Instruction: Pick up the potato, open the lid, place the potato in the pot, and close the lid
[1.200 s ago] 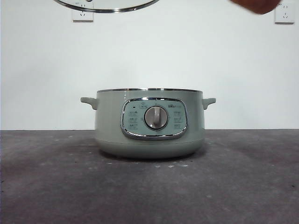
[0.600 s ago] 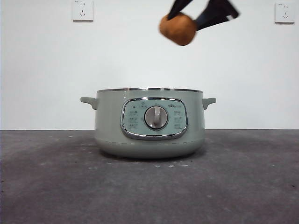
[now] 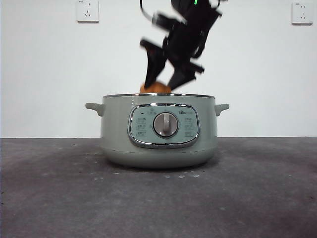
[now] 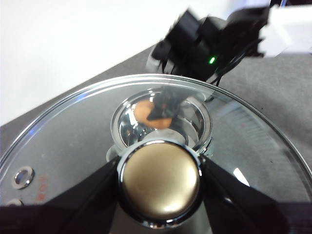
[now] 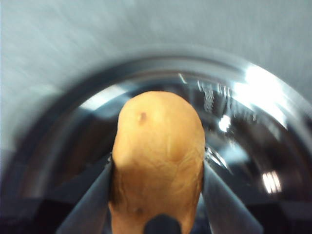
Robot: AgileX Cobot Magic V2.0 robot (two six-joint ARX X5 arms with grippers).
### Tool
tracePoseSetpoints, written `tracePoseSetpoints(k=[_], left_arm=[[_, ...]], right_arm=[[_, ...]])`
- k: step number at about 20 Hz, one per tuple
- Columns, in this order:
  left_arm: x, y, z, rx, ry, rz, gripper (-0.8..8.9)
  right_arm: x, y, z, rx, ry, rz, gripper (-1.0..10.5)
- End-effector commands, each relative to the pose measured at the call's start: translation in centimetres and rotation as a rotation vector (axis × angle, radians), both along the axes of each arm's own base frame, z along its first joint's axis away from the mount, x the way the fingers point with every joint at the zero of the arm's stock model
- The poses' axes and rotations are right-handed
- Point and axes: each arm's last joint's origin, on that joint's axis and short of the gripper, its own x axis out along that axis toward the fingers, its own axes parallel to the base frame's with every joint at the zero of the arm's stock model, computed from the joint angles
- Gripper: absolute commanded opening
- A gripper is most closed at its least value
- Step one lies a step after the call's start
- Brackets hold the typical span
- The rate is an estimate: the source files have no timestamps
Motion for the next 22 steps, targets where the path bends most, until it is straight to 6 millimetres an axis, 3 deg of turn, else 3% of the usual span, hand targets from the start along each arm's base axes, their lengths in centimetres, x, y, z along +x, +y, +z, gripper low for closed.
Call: tracePoseSetpoints(k=[1,6,9,11,12,13,14,18,22], left_arm=[[-0.8,0.3,0.7,-0.029,-0.061,-0.002,-0.07],[-0.9,0.3,0.7,-0.027,-0.056,-0.003,-0.07],[-0.9,0.3,0.6,-0.027,-0.056,-0.003,-0.07],[-0.9,0.3,0.6,-0.026,-0.054,-0.003,-0.07],[-0.9,0.3,0.6,-0.026,-0.054,-0.003,-0.07],[-0.9,0.3,0.6,-0.026,-0.053,-0.003,-0.08],[-0.9,0.3,0.6,-0.026,-0.053,-0.003,-0.08],[-0.9,0.3,0.6,-0.03,-0.051,-0.006,-0.08],[-0.8,0.3,0.6,-0.03,-0.052,-0.006,-0.08]], right_arm=[[0.6,0.9,-2.4,-0.047,0.025,0.018,-0.2],[0.9,1.8,-6.1,-0.134,0.096,0.023,-0.2],[0.6,2.2,-7.1,-0.194,0.116,0.032,-0.1],[0.3,2.8,-7.0,-0.189,0.109,0.044,0.9],[0.3,2.8,-6.6,-0.186,0.104,0.043,2.7],[0.3,2.9,-6.0,-0.18,0.098,0.041,4.4],[0.2,3.1,-5.1,-0.175,0.091,0.048,4.8],[-0.5,2.7,1.0,-0.171,0.087,0.048,4.8],[-3.8,0.6,8.2,-0.187,0.115,0.049,4.7]])
